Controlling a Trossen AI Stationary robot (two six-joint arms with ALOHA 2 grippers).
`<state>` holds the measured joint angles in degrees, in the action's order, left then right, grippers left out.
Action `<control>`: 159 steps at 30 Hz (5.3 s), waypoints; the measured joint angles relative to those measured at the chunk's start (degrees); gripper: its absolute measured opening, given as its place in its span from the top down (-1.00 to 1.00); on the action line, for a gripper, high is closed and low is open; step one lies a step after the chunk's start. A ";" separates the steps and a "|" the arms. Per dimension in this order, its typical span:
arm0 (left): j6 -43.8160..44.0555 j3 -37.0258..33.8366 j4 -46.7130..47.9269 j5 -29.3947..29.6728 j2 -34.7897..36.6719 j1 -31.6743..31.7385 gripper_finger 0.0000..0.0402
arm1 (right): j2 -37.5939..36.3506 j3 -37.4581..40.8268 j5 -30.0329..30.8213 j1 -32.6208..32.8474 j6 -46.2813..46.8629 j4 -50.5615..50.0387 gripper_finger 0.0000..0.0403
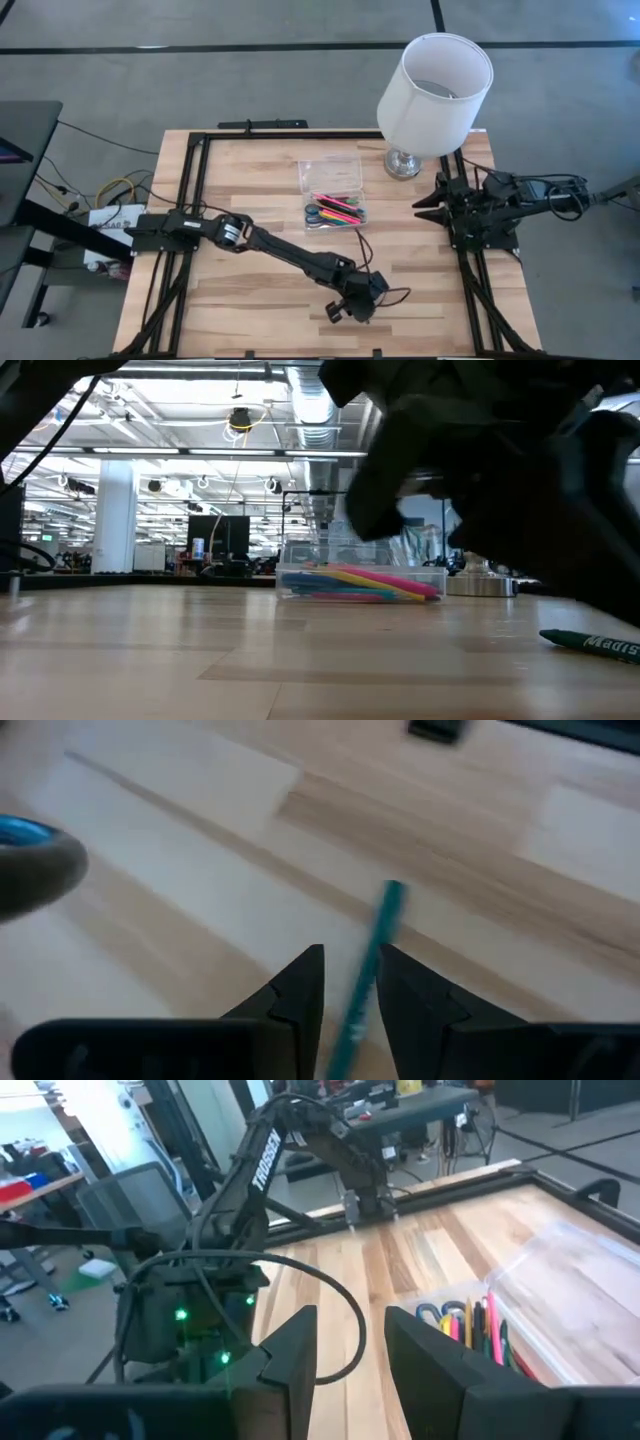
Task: Pick & place school supplies into a supply box
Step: Put the green crayon into the transparent supply box
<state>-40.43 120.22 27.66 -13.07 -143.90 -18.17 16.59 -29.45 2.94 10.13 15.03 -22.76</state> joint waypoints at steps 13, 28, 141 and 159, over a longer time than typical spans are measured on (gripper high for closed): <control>4.48 1.67 2.11 1.64 -1.95 -0.35 0.57 | -0.45 0.00 0.04 -0.02 0.55 -0.37 0.44; 7.47 4.26 8.16 3.42 -2.22 1.18 0.57 | -0.45 0.00 0.07 -0.02 1.92 -0.40 0.44; 60.04 4.22 40.89 62.97 37.59 -7.55 0.57 | 57.99 1.42 -5.20 34.86 72.98 -7.67 0.67; 29.08 4.22 -2.97 20.13 39.81 -6.14 0.57 | 60.07 1.38 -3.21 34.78 71.48 -6.06 0.84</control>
<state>-11.35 124.44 24.70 7.05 -104.09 -24.31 76.66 -28.08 -0.27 44.91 86.51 -28.82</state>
